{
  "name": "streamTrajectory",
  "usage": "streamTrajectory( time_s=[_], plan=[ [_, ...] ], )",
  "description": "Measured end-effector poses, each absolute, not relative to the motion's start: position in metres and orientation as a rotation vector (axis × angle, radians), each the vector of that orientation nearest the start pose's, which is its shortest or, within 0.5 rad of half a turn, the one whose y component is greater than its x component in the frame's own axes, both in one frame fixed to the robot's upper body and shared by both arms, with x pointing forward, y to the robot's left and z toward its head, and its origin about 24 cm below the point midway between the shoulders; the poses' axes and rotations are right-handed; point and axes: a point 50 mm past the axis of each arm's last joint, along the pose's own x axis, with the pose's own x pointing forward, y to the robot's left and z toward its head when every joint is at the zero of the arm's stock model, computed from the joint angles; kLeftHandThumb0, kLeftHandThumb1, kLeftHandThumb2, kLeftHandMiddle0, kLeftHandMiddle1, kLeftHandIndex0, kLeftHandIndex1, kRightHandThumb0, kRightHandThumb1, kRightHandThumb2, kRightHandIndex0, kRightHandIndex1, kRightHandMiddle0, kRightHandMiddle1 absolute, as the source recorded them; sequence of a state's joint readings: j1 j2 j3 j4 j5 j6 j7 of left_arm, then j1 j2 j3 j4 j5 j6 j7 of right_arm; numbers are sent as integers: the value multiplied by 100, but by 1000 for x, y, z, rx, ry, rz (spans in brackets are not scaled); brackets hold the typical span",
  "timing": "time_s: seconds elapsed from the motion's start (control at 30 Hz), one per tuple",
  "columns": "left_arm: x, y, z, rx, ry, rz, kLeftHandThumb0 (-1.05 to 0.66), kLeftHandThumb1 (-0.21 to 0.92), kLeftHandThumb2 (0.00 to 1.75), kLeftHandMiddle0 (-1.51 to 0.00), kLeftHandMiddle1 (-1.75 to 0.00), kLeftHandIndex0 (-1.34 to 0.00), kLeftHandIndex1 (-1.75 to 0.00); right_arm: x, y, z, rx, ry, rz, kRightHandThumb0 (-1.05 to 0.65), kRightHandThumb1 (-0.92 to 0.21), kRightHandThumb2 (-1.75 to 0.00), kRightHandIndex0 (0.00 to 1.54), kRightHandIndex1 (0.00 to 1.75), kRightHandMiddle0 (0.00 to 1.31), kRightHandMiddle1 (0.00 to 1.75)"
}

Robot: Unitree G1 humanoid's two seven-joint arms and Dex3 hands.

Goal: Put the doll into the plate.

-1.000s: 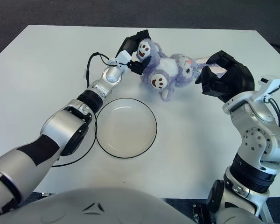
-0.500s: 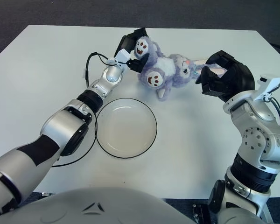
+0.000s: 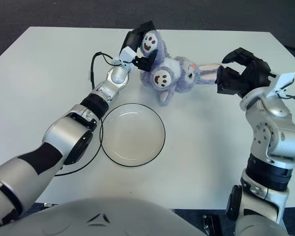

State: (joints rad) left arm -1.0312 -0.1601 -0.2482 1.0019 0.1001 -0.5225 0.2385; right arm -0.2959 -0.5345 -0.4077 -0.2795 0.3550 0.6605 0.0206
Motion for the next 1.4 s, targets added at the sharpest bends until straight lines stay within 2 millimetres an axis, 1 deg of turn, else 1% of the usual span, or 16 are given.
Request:
streamTrajectory(
  time_s=[0.2, 0.3, 0.37, 0.43, 0.53, 0.6, 0.63, 0.73, 0.77, 0.8, 0.83, 0.87, 0.9, 1.0, 1.2, 1.4],
  plan=[
    [361, -20, 182, 94, -554, -376, 53, 17, 150, -73, -175, -100, -175, 282, -293, 188, -341, -87, -326, -1, -27, -138, 69, 170, 40, 174],
    [361, -20, 182, 82, -547, -382, 53, 17, 149, -73, -175, -100, -175, 286, -289, 189, -481, -95, -346, -1, -32, -132, 66, 170, 35, 175],
    [362, -19, 181, 72, -539, -387, 53, 17, 149, -73, -175, -100, -175, 289, -284, 192, -594, -101, -358, -1, -39, -124, 51, 173, 38, 175],
    [362, -19, 182, 63, -535, -395, 53, 17, 149, -73, -175, -100, -175, 291, -278, 194, -686, -115, -355, -1, -44, -117, 53, 171, 31, 173],
    [361, -20, 183, 54, -535, -404, 53, 17, 150, -73, -175, -100, -175, 293, -272, 196, -777, -141, -337, -1, -54, -103, 52, 165, 23, 172],
    [361, -20, 184, 48, -540, -407, 53, 17, 150, -73, -175, -100, -175, 294, -268, 197, -835, -156, -312, -1, -67, -82, 48, 157, 19, 170],
    [360, -20, 185, 45, -542, -409, 53, 17, 150, -73, -175, -100, -175, 295, -267, 198, -868, -162, -294, -1, -70, -78, 47, 155, 18, 170],
    [360, -20, 187, 36, -552, -412, 53, 16, 150, -73, -175, -100, -175, 297, -264, 198, -976, -174, -243, 0, -84, -53, 42, 148, 16, 168],
    [359, -20, 188, 34, -555, -413, 53, 16, 150, -73, -175, -100, -175, 298, -264, 199, -1004, -180, -229, 0, -86, -51, 42, 147, 16, 168],
    [359, -20, 188, 32, -557, -412, 53, 16, 150, -73, -175, -100, -175, 299, -263, 199, -1038, -184, -216, -10, -79, -56, 39, 143, 14, 164],
    [359, -20, 189, 29, -559, -412, 53, 16, 150, -73, -175, -100, -175, 300, -263, 200, -1072, -193, -201, -26, -65, -71, 35, 136, 10, 156],
    [359, -19, 189, 28, -560, -412, 53, 16, 150, -73, -175, -100, -175, 302, -262, 201, -1109, -201, -185, -37, -55, -81, 32, 132, 8, 151],
    [359, -20, 189, 28, -560, -412, 53, 16, 150, -73, -175, -100, -175, 302, -261, 201, -1129, -206, -178, -46, -49, -88, 30, 129, 5, 147],
    [358, -20, 189, 28, -560, -414, 53, 16, 150, -73, -175, -100, -175, 305, -258, 203, -1207, -226, -145, -58, -42, -94, 28, 126, 2, 141],
    [358, -20, 188, 26, -548, -418, 53, 16, 150, -73, -175, -100, -175, 310, -251, 204, -1285, -248, -103, -72, -40, -90, 27, 125, 0, 127],
    [358, -18, 185, 20, -537, -414, 53, 16, 151, -74, -175, -100, -175, 313, -248, 202, -1309, -245, -64, -62, -29, -98, 25, 113, 0, 127]
  ],
)
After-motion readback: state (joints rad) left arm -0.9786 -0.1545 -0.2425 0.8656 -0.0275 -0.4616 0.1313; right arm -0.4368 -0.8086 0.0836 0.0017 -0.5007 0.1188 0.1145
